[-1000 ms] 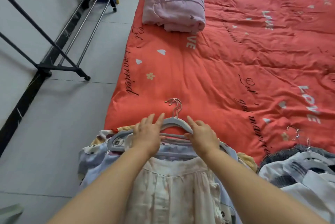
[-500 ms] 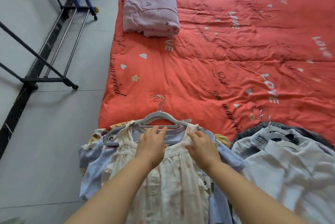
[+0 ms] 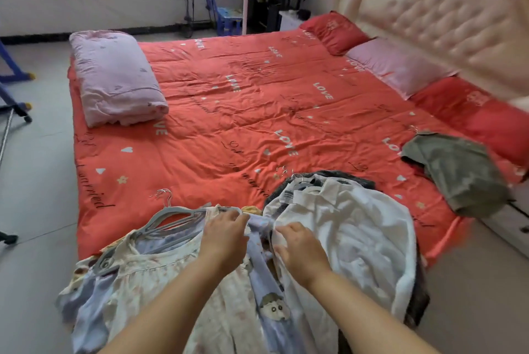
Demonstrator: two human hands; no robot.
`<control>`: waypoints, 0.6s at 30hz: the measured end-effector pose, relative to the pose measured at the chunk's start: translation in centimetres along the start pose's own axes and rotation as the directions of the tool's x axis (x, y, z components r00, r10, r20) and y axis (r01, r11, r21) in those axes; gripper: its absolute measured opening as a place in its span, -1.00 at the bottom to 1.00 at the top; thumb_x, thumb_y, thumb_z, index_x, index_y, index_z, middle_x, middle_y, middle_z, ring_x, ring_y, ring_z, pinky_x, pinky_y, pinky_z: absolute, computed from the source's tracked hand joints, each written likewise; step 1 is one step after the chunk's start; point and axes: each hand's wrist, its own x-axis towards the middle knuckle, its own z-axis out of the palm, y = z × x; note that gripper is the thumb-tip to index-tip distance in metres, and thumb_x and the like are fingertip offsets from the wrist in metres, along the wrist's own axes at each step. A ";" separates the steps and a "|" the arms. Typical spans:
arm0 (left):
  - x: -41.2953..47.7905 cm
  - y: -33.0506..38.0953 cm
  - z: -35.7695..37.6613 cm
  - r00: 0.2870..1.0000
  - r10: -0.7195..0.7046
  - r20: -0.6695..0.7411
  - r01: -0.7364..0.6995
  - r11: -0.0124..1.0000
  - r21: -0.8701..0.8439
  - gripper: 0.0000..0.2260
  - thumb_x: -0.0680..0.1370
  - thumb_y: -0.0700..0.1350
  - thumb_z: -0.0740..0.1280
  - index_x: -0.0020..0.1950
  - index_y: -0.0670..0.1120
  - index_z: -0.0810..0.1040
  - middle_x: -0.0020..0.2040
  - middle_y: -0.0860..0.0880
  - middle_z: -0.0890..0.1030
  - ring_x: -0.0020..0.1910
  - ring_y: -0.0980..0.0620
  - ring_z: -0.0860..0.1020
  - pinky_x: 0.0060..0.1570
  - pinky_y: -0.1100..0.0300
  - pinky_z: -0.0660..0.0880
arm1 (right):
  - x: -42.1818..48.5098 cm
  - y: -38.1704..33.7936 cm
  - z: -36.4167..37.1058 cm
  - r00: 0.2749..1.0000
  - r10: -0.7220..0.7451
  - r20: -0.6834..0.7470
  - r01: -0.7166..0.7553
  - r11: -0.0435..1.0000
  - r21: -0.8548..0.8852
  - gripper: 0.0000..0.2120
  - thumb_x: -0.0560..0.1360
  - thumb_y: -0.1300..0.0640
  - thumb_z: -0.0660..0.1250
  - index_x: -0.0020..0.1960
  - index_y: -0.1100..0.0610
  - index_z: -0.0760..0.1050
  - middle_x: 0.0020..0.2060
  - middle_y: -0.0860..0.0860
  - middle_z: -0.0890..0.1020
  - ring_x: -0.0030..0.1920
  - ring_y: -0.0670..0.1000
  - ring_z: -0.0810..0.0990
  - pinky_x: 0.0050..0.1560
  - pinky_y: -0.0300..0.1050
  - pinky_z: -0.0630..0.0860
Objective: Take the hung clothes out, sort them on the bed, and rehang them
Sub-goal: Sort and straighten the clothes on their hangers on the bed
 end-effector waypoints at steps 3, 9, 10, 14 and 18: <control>-0.2 4.8 -0.2 0.998 0.060 0.004 -0.060 0.998 0.013 -0.58 0.56 -0.05 0.22 0.42 0.04 0.30 0.37 0.03 0.36 0.35 -0.02 0.31 0.27 0.11 0.25 | -2.9 2.6 -2.7 0.997 0.047 -0.055 -0.047 0.999 0.010 -0.64 0.56 0.05 0.23 0.34 0.07 0.39 0.24 0.05 0.45 0.25 0.09 0.41 0.22 -0.07 0.36; 0.0 13.9 0.6 0.995 0.098 0.021 -0.099 0.993 0.069 -0.56 0.58 -0.02 0.22 0.45 0.03 0.25 0.39 0.01 0.33 0.38 -0.05 0.27 0.33 0.08 0.20 | -6.6 9.7 -7.7 0.986 0.083 -0.144 -0.077 0.996 0.047 -0.61 0.55 0.05 0.25 0.37 0.06 0.38 0.26 0.03 0.45 0.26 0.06 0.41 0.26 -0.09 0.33; 0.2 15.3 1.0 0.995 0.098 0.019 -0.099 0.991 0.086 -0.56 0.58 -0.01 0.22 0.45 0.04 0.24 0.40 0.01 0.33 0.38 -0.04 0.27 0.33 0.08 0.19 | -7.1 11.1 -8.4 0.985 0.079 -0.151 -0.072 0.996 0.053 -0.61 0.55 0.06 0.25 0.37 0.05 0.38 0.25 0.03 0.46 0.26 0.06 0.42 0.26 -0.10 0.33; 1.0 20.5 2.4 0.999 0.021 0.033 -0.025 0.992 0.126 -0.55 0.60 0.00 0.20 0.47 0.06 0.20 0.43 0.02 0.28 0.40 -0.03 0.24 0.33 0.08 0.14 | -8.5 17.8 -10.4 0.989 0.052 -0.140 -0.040 0.996 0.085 -0.62 0.55 0.06 0.27 0.35 0.06 0.40 0.25 0.04 0.47 0.28 0.05 0.41 0.29 -0.11 0.32; 1.9 24.1 3.7 0.998 -0.064 0.022 0.061 0.990 0.126 -0.56 0.60 0.00 0.20 0.47 0.05 0.21 0.45 0.00 0.26 0.41 -0.04 0.23 0.34 0.05 0.14 | -9.0 23.6 -11.7 0.996 0.035 -0.088 -0.027 0.996 0.087 -0.61 0.55 0.02 0.26 0.36 0.04 0.39 0.27 0.01 0.45 0.30 0.01 0.40 0.32 -0.15 0.29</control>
